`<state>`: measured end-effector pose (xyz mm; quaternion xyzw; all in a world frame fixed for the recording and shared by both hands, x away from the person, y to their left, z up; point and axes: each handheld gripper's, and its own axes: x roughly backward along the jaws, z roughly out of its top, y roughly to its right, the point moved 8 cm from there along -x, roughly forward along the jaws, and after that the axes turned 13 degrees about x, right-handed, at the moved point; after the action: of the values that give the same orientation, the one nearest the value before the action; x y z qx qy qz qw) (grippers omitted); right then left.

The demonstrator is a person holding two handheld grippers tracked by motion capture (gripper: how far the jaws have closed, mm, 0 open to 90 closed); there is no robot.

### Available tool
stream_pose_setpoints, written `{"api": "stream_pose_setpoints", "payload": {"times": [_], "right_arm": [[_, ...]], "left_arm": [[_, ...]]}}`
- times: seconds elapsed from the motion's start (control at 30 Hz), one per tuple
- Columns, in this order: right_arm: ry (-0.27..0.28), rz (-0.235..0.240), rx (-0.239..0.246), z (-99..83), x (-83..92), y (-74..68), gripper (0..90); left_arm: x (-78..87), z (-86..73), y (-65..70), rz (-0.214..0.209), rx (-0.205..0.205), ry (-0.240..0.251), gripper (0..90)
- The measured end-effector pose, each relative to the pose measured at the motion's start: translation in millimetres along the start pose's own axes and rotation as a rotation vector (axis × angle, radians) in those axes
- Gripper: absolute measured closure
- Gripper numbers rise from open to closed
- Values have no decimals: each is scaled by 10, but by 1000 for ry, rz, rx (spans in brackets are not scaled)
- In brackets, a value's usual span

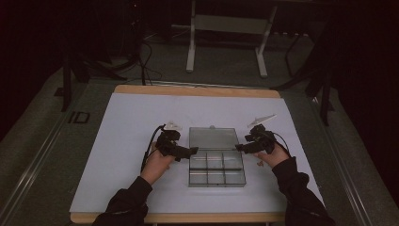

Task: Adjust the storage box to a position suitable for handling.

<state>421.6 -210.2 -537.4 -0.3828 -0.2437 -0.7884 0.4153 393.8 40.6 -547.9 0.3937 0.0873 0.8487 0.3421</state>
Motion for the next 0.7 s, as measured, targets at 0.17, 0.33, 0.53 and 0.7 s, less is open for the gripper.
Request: {"api": "stream_pose_setpoints", "payload": {"times": [0.17,0.33,0.53,0.7], "right_arm": [[-11,-10,41,-91,121,4,393],[-28,-26,71,-205,216,9,441],[-62,-19,111,-347,314,-41,495],[-101,-11,151,-492,366,-66,504]], "left_arm": [[78,-78,24,3,-15,0,20],[120,-168,10,7,-31,-10,20],[206,-245,-36,4,-34,-3,20],[267,-334,-60,-3,-34,5,20]]}}
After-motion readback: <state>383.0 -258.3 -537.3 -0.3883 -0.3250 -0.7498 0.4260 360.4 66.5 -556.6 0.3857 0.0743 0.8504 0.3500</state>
